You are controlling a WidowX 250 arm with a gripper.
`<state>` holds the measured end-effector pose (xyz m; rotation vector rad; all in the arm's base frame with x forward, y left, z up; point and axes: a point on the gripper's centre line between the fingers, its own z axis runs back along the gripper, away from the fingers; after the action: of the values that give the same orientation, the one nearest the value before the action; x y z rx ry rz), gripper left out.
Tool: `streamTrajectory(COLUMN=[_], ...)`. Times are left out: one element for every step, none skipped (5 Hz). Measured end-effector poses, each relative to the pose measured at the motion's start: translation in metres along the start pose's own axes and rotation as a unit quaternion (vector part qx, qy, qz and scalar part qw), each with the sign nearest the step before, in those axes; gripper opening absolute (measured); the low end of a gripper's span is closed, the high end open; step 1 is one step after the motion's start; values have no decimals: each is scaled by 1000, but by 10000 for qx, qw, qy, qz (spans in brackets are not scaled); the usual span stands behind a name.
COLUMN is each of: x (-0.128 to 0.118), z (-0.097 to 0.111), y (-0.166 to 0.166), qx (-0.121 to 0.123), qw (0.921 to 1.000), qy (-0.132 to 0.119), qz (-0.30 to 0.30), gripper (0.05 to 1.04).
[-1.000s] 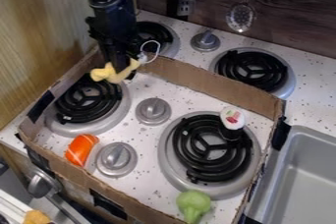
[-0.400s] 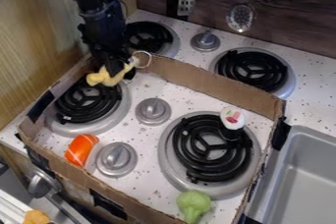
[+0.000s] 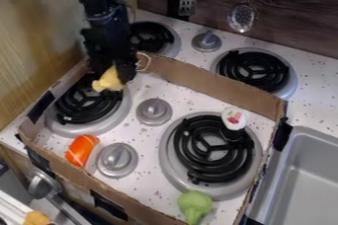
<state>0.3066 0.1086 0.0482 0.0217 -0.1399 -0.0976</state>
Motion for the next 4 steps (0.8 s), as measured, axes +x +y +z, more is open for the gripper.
streamTrajectory(x=[-2,-1,-3,-8], z=[13,31,43,58], y=[-4,-10,-16,-26], qx=[161,378,469,391], qw=[9998,9992,9986,9988], qy=[29,26,45,239], qz=[109,140,221,152], gripper=[996,997,997,997])
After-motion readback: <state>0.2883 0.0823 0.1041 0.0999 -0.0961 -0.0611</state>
